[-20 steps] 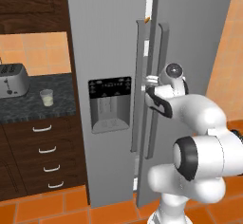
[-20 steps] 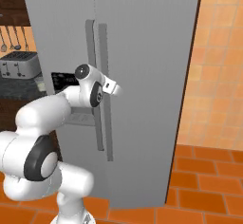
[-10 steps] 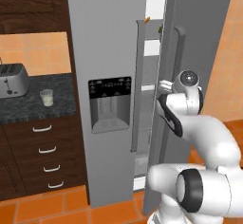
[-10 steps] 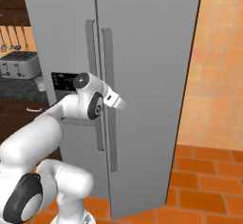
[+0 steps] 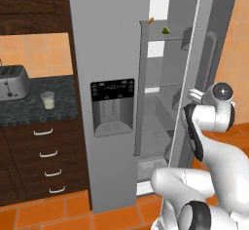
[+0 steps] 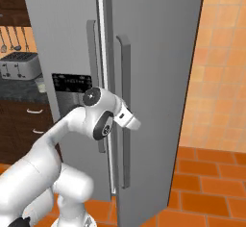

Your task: Grab a lemon wedge from the fridge and one ice cube from the ice bowl, and put them in the glass of lemonade.

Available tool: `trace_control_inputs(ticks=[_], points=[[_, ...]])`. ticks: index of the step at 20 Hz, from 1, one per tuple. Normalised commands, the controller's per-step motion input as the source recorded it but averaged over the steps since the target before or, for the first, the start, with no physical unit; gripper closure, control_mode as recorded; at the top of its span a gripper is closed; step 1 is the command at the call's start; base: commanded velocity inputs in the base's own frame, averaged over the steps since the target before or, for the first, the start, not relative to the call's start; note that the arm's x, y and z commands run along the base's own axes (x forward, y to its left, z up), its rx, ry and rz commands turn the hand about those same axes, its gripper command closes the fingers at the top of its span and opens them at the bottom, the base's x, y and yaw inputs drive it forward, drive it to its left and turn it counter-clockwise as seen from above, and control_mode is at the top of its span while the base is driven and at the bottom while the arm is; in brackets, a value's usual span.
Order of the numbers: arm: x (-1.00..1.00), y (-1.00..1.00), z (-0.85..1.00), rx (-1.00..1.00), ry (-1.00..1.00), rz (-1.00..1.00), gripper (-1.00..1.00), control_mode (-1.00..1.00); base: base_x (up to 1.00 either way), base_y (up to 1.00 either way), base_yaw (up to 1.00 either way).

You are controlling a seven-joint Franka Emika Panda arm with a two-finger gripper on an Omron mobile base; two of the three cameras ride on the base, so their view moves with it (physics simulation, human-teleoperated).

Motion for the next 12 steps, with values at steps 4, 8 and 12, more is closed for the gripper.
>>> trace_control_inputs(ticks=[4, 8, 12], points=[[-0.60, -0.74, 0.00, 0.09, 0.00, -0.14, 1.00, -1.00, 0.00, 0.00, 0.00], [-0.52, -0.54, 0.01, 0.07, 0.00, -0.13, -1.00, -1.00, 0.00, 0.00, 0.00], [-0.80, -0.22, 0.31, 0.03, 0.00, -0.04, -1.00, -1.00, 0.00, 0.00, 0.00]])
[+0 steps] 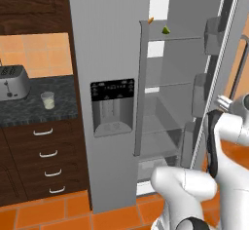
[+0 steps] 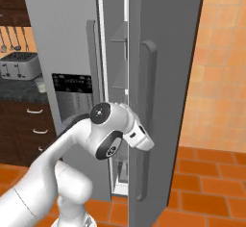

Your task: Grab a lemon wedge from the fridge and one ice cube from the ice bowl, and put them in the glass of lemonade.

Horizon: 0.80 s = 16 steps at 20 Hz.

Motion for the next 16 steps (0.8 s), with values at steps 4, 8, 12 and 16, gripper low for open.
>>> trace_control_inputs(ticks=[4, 8, 12, 16], points=[[-0.96, 0.21, 0.59, -0.02, 0.00, 0.03, -1.00, -1.00, 0.00, 0.00, 0.00], [-0.74, 0.84, 0.75, -0.16, -0.01, 0.10, -1.00, -1.00, 0.00, 0.00, 0.00], [-0.34, 1.00, 0.87, -0.29, 0.00, 0.11, -1.00, -1.00, 0.00, 0.00, 0.00], [0.29, 1.00, 0.66, -0.42, 0.16, 0.06, -1.00, -1.00, 0.00, 0.00, 0.00]])
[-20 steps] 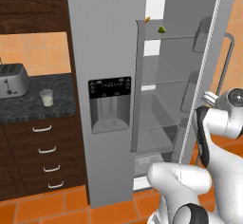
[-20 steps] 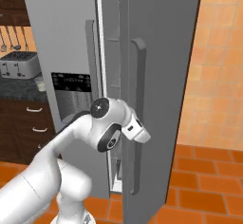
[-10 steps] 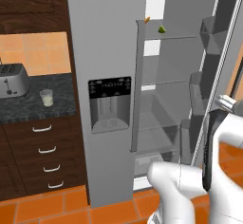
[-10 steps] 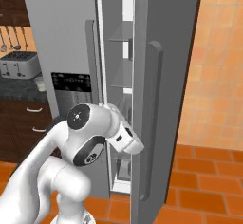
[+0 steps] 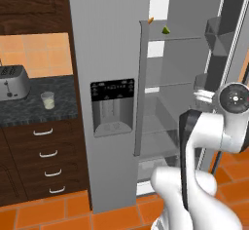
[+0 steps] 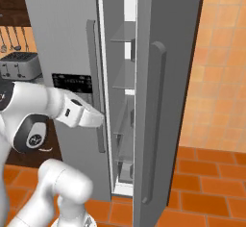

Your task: Grab a lemon wedge from the fridge and one ice cube from the ice bowl, and put them in the glass of lemonade.

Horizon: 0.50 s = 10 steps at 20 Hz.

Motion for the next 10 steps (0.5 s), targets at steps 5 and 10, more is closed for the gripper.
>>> trace_control_inputs(ticks=[5, 10], points=[[0.99, 0.83, 0.17, -0.48, 0.40, -0.01, -1.00, -1.00, 0.00, 0.00, 0.00], [1.00, 0.08, -0.02, -0.42, 0.40, -0.08, -1.00, -1.00, 0.00, 0.00, 0.00]])
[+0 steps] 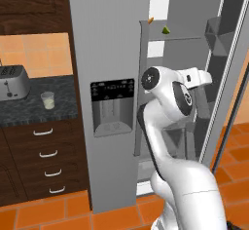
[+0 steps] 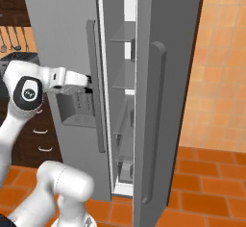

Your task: Grab a lemon wedge from the fridge and one ice cube from the ice bowl, and put them in the glass of lemonade.

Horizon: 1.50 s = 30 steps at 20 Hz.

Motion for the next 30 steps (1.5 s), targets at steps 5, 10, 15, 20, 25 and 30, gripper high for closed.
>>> trace_control_inputs(ticks=[5, 10, 15, 20, 25, 30], points=[[0.86, -0.64, -0.05, -0.15, 0.39, -0.08, -1.00, -1.00, 0.00, 0.00, 0.00], [0.75, -0.91, -0.33, -0.01, 0.24, -0.08, -1.00, -1.00, 0.00, 0.00, 0.00], [0.17, -0.99, -0.67, 0.00, 0.05, -0.08, -1.00, -1.00, 0.00, 0.00, 0.00], [0.00, -1.00, -0.50, 0.00, 0.00, -0.08, -1.00, -1.00, 0.00, 0.00, 0.00], [0.00, -1.00, -0.27, 0.00, 0.00, -0.08, -1.00, -1.00, 0.00, 0.00, 0.00], [-0.21, -0.90, 0.00, 0.00, 0.00, -0.03, -1.00, -1.00, 0.00, 0.00, 0.00]])
